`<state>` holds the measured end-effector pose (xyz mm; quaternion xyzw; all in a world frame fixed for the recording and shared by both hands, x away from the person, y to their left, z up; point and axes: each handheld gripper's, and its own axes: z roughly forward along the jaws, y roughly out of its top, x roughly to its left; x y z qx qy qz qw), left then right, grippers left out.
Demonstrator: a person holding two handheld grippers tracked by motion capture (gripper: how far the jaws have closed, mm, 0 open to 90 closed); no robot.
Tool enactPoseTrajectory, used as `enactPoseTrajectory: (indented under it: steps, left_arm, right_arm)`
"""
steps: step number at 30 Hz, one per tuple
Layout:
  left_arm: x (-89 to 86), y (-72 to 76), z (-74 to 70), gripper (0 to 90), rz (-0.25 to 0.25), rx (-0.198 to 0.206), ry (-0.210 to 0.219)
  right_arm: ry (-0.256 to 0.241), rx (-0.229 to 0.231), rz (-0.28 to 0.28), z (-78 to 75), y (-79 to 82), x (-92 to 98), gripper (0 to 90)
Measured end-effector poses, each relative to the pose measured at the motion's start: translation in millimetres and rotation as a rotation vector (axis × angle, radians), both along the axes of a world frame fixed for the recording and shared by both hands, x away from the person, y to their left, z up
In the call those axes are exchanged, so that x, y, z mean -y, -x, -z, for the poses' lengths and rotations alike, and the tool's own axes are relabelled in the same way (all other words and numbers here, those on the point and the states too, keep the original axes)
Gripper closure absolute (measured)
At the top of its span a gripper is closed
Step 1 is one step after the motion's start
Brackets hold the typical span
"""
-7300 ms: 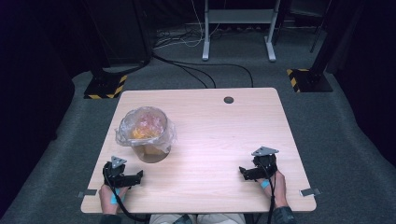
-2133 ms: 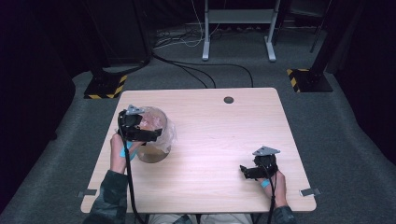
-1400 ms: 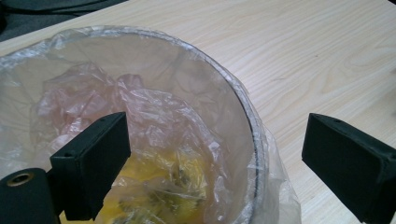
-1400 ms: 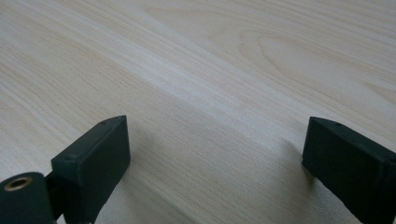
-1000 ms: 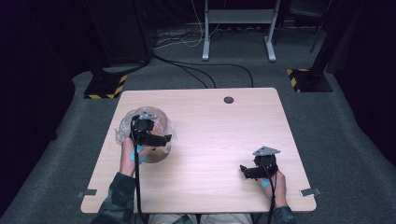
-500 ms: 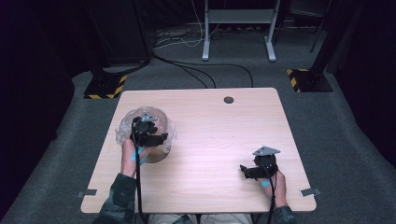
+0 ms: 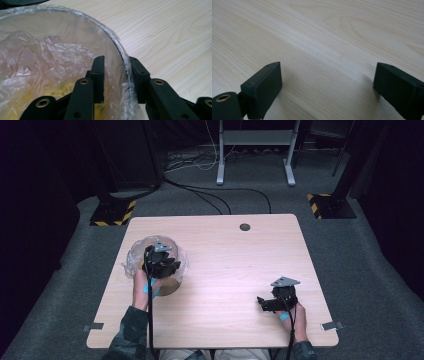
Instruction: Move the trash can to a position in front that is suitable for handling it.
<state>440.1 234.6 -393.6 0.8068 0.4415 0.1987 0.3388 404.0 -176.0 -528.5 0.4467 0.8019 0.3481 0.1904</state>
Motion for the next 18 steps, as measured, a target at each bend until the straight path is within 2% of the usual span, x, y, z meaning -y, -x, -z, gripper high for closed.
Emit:
enactPoseTrajectory:
  steps: [5,18]
  left_arm:
    - [4.7,1.0,-0.3,75.7,0.009,0.009,-0.004]
    - [12.2,1.5,-1.4,75.6,0.024,0.011,0.001]
  right_arm:
    - [0.0,0.0,0.0,0.0,0.0,0.0,7.3]
    - [0.0,0.0,0.0,0.0,0.0,0.0,7.4]
